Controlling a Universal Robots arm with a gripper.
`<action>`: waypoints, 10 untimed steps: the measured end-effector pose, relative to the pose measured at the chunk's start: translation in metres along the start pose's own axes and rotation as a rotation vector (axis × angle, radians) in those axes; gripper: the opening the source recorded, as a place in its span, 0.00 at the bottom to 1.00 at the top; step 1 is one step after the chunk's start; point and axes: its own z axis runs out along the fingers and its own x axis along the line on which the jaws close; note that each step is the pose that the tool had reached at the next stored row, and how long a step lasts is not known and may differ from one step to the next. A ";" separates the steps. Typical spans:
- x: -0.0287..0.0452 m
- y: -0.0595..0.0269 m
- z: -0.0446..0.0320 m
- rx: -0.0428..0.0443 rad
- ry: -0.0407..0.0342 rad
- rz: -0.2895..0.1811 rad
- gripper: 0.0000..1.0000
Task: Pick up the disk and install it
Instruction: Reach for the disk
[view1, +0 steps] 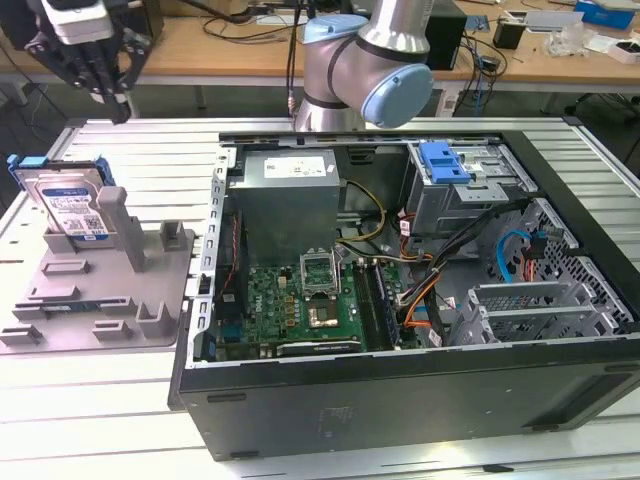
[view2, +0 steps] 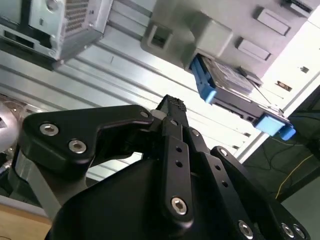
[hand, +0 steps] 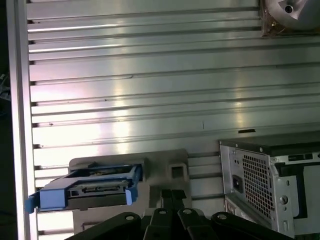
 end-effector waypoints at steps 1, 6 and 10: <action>0.0047 0.0008 0.0001 0.0000 0.0000 0.000 0.11; 0.0287 0.0043 0.0002 0.0000 0.0001 0.000 0.11; 0.0477 0.0057 0.0000 0.0000 0.0000 0.000 0.11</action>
